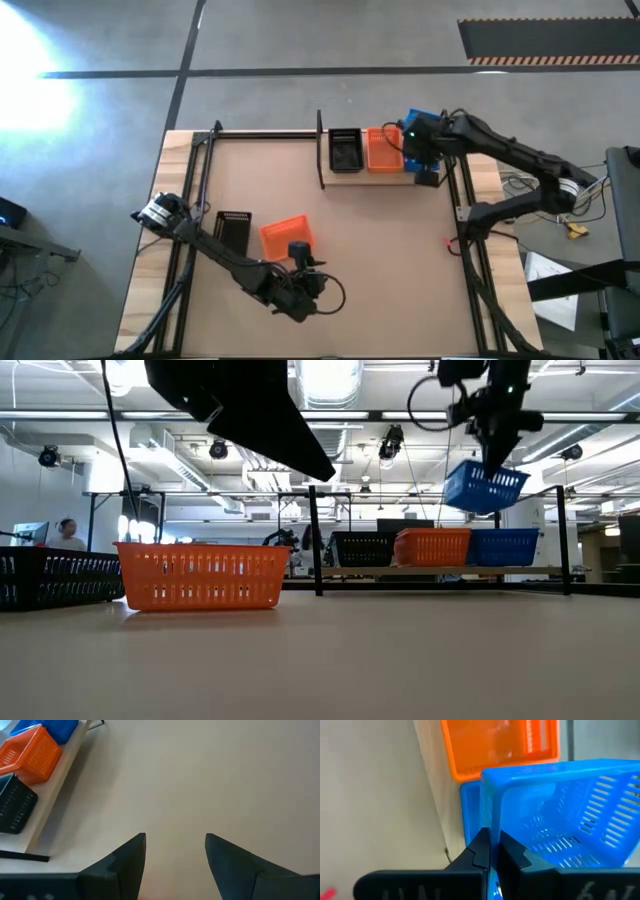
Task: Stack baskets on shelf by color
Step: Stack the blue bin on the blue bins on the shelf
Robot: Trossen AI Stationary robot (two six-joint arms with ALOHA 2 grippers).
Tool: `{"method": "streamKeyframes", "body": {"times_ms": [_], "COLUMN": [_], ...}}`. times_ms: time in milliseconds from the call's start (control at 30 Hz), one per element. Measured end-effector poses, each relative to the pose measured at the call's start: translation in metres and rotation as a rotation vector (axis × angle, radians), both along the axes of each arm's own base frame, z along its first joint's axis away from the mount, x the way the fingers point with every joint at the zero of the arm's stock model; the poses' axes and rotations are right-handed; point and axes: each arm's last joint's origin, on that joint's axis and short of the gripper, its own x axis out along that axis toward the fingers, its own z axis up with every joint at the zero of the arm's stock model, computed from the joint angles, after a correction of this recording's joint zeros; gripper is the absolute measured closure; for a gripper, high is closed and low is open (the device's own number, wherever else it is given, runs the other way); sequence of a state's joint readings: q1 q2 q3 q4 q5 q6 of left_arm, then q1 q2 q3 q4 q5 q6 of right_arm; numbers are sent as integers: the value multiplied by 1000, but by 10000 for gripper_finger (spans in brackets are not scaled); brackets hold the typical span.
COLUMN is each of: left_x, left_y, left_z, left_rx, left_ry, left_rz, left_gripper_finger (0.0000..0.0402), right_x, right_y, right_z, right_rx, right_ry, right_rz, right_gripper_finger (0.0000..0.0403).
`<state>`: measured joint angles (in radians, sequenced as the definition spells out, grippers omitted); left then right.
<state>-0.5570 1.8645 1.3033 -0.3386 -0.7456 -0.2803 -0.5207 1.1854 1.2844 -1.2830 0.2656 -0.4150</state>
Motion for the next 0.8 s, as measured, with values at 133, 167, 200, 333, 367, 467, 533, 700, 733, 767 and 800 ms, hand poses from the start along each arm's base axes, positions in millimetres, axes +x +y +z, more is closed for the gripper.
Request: {"method": "streamKeyframes", "body": {"times_ms": [133,167,200,333,367,467,533,700,733,767,800], "left_x": [-2,-2,-3,-4,-4,-4,-4,-4,-4,-4,-4], "left_y": [-4,-5,-6,-8,-9,-11,-12,-12,-12,-12,-12], "left_z": [1,1,1,1,1,2,2,2,2,2,2], "left_rx": [-3,-3,-4,-6,-8,-16,-17,-16,-17,-17,-17], "left_ry": [-3,-4,-4,-7,-12,-23,-24,-23,-23,-24,-23], "left_rz": [-11,-14,-15,-22,-25,-28,-30,-30,-31,-30,-31], "left_gripper_finger": [212,212,212,212,212,212,212,212,212,212,212], "right_x": [2,3,4,7,7,7,8,8,7,7,6], "right_y": [-9,-10,-11,-15,-17,-21,-23,-23,-23,-23,-23], "right_z": [-15,-19,-23,-35,-38,-45,-49,-61,-63,-65,-66], "right_rx": [27,35,43,30,22,28,33,53,56,60,62], "right_ry": [73,89,104,178,194,218,221,248,254,260,264], "right_rz": [42,46,51,42,33,5,-11,-18,-18,-19,-19], "right_gripper_finger": [394,394,394,394,394,394,394,371,361,350,337]}}
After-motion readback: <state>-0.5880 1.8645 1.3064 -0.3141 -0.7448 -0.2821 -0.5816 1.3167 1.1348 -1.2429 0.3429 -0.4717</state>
